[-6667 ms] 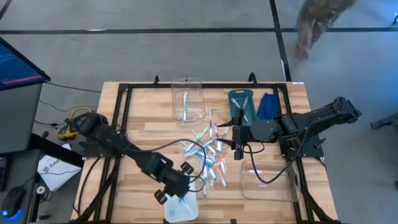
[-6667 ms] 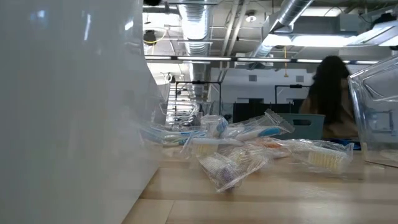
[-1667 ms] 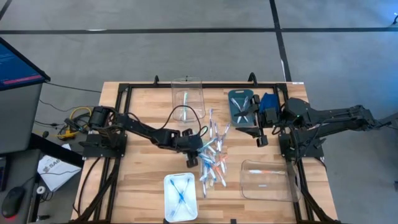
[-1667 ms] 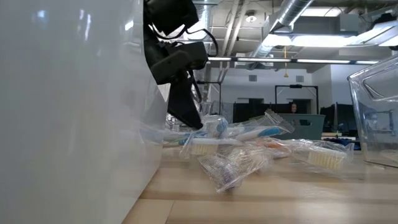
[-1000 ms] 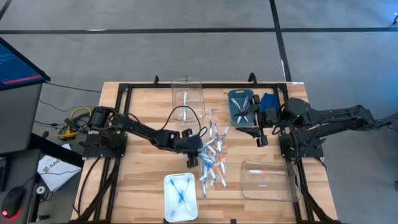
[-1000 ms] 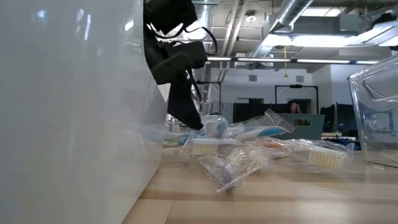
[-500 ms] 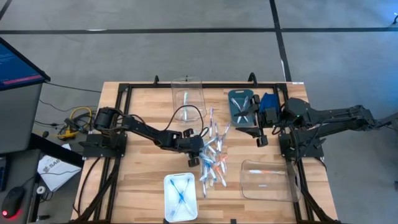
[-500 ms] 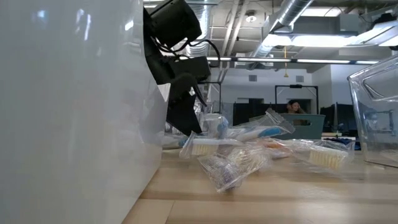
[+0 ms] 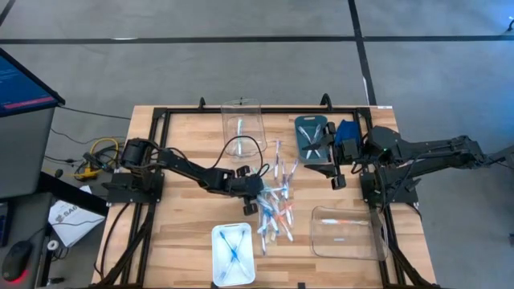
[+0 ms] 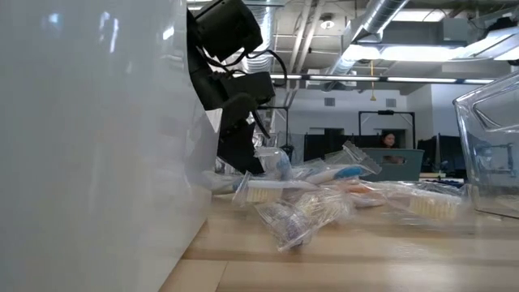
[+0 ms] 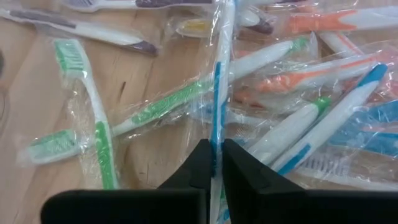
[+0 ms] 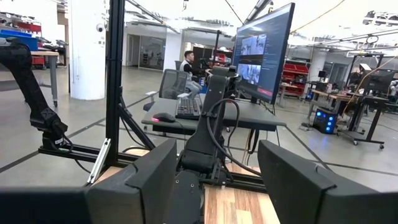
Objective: Pick & Place Toothbrushes
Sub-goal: Put the blue toothbrush into the white bin
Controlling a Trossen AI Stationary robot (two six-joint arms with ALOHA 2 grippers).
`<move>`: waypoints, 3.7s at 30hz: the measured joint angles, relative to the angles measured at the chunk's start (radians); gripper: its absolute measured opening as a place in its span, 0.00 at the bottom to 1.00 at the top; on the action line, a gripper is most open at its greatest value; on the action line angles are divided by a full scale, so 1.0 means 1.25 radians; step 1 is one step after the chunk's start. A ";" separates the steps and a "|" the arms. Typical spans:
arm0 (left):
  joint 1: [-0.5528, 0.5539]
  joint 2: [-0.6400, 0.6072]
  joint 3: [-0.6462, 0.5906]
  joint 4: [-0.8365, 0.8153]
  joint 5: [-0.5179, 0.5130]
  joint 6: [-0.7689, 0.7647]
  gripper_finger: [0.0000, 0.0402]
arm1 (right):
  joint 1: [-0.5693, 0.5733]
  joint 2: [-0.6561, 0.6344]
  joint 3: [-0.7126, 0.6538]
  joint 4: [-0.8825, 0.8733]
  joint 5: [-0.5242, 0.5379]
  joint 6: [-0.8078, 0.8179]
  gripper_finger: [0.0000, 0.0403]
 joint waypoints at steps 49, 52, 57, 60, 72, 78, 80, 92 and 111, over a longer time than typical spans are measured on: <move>-0.125 -0.416 -0.300 0.634 0.066 0.062 0.02 | 0.001 0.056 0.000 0.112 0.000 0.063 0.54; -0.125 -0.416 -0.317 0.714 0.114 0.064 0.02 | 0.001 0.090 0.000 0.130 0.000 0.063 0.54; -0.128 -0.416 -0.321 0.747 0.150 0.066 0.02 | 0.002 0.145 -0.001 0.166 0.000 0.064 0.54; -0.128 -0.416 -0.321 0.776 0.180 0.067 0.02 | 0.003 0.174 -0.001 0.198 -0.001 0.064 0.54; -0.128 -0.415 -0.321 0.973 0.183 0.130 0.02 | 0.097 0.275 0.000 0.401 -0.001 -0.118 0.47; -0.121 -0.415 -0.320 1.028 0.107 0.210 0.02 | 0.129 0.360 0.063 0.412 0.075 -0.174 0.44; -0.117 -0.415 -0.320 1.036 0.106 0.215 0.02 | 0.132 0.396 0.087 0.413 0.119 -0.175 0.43; -0.114 -0.415 -0.320 1.025 0.105 0.260 0.02 | 0.141 0.529 0.212 0.328 0.269 -0.164 0.49; -0.114 -0.415 -0.320 1.014 0.086 0.296 0.02 | 0.163 0.529 0.243 0.271 0.254 -0.105 0.66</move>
